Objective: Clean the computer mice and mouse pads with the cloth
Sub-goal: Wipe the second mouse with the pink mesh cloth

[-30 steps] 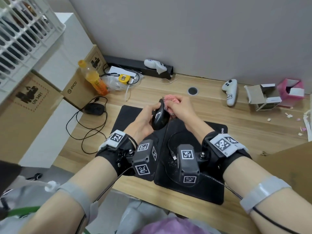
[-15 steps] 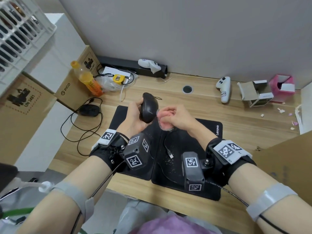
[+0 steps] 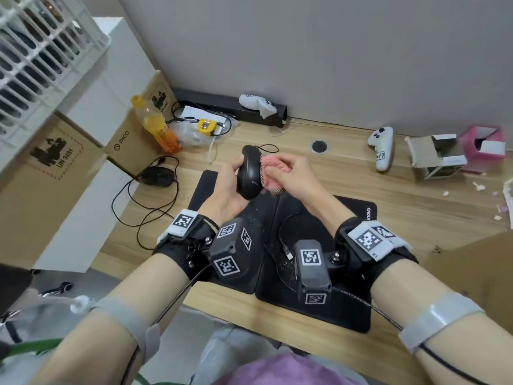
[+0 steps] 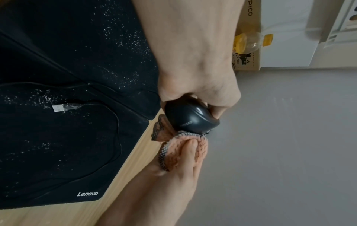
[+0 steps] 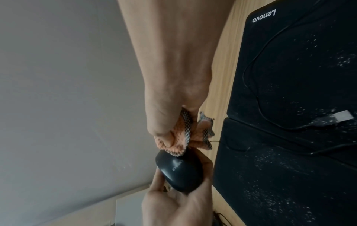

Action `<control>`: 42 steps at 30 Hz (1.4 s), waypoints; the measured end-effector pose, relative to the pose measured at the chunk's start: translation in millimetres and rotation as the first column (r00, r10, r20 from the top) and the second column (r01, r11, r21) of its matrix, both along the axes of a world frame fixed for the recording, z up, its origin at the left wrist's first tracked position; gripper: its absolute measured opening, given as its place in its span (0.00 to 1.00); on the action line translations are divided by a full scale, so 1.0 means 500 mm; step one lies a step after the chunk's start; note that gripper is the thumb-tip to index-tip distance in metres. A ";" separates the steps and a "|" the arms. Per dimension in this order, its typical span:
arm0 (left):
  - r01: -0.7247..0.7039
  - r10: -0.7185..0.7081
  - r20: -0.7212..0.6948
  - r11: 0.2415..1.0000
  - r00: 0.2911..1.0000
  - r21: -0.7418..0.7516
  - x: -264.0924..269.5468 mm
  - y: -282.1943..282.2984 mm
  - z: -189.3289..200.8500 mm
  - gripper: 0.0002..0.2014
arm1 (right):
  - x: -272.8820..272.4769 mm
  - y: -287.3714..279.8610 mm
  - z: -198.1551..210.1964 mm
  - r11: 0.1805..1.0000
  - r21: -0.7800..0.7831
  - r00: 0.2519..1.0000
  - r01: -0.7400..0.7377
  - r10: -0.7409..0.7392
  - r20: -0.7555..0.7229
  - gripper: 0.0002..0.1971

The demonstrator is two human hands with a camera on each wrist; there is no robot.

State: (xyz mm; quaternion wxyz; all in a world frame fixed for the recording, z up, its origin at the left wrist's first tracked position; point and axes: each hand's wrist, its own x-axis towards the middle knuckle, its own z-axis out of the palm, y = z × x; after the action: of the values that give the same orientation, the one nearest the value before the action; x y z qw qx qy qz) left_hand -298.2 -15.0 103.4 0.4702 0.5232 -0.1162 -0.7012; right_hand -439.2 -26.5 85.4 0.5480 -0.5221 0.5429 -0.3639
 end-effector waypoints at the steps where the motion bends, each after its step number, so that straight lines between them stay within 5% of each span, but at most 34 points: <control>1: -0.022 0.022 0.001 1.000 1.000 0.016 0.002 -0.002 -0.005 0.19 | -0.001 0.009 0.002 0.999 -0.003 0.999 -0.035 0.035 0.008 0.11; 6: -0.031 0.031 -0.010 0.999 0.999 0.035 0.012 0.002 -0.023 0.17 | -0.021 0.021 0.011 0.974 0.043 0.975 -0.221 0.221 0.009 0.10; 11: 0.167 -0.165 0.047 0.985 0.985 -0.045 -0.005 0.018 -0.005 0.17 | -0.039 -0.006 0.010 0.988 0.045 0.988 0.144 -0.147 0.057 0.09; 16: 0.207 -0.191 0.182 0.976 0.964 -0.072 -0.008 0.015 -0.004 0.12 | -0.027 -0.017 0.023 0.994 -0.108 0.999 -0.021 0.017 -0.033 0.10; 27: 0.220 -0.191 0.192 0.965 0.963 -0.143 0.014 0.016 -0.003 0.11 | -0.040 -0.012 -0.042 0.993 0.092 0.995 0.071 -0.064 -0.074 0.13; 32: 0.246 -0.217 0.194 0.959 0.957 -0.141 0.015 0.021 -0.008 0.12 | -0.036 -0.022 -0.020 0.983 0.070 0.985 0.168 -0.171 0.035 0.12; 42: 0.054 -0.053 0.134 0.999 0.990 0.002 0.002 0.002 -0.026 0.15 | -0.002 0.007 0.011 0.991 -0.069 0.993 -0.115 0.113 -0.029 0.14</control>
State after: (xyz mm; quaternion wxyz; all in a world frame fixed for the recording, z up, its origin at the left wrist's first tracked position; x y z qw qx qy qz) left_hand -297.3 -13.8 90.2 0.4427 0.5656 -0.1620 -0.6767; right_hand -440.1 -22.8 91.1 0.5424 -0.5758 0.5058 -0.3442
